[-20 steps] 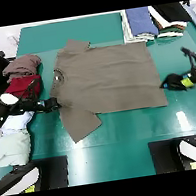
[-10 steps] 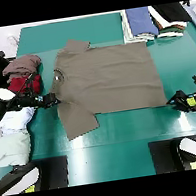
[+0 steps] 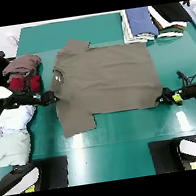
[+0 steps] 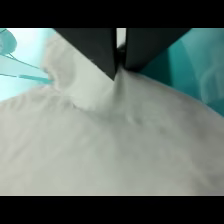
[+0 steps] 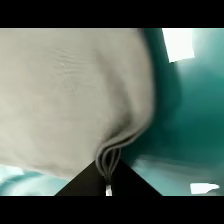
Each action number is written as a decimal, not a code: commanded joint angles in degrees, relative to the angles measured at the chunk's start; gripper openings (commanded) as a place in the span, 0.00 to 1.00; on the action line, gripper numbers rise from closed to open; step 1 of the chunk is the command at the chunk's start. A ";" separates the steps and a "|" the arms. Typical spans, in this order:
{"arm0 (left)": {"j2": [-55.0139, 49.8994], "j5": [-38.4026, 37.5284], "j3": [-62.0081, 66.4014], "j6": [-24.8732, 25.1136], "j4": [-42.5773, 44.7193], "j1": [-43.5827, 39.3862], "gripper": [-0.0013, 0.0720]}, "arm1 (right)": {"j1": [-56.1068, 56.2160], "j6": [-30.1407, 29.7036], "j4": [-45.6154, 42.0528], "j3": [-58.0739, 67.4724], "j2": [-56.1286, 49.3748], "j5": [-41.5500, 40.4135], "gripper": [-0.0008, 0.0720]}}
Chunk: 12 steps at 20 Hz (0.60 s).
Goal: Fold the shirts.
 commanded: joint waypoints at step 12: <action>19.23 -2.54 63.12 -4.24 1.64 -0.02 0.06 | 1.92 1.62 1.18 58.88 28.57 9.05 0.03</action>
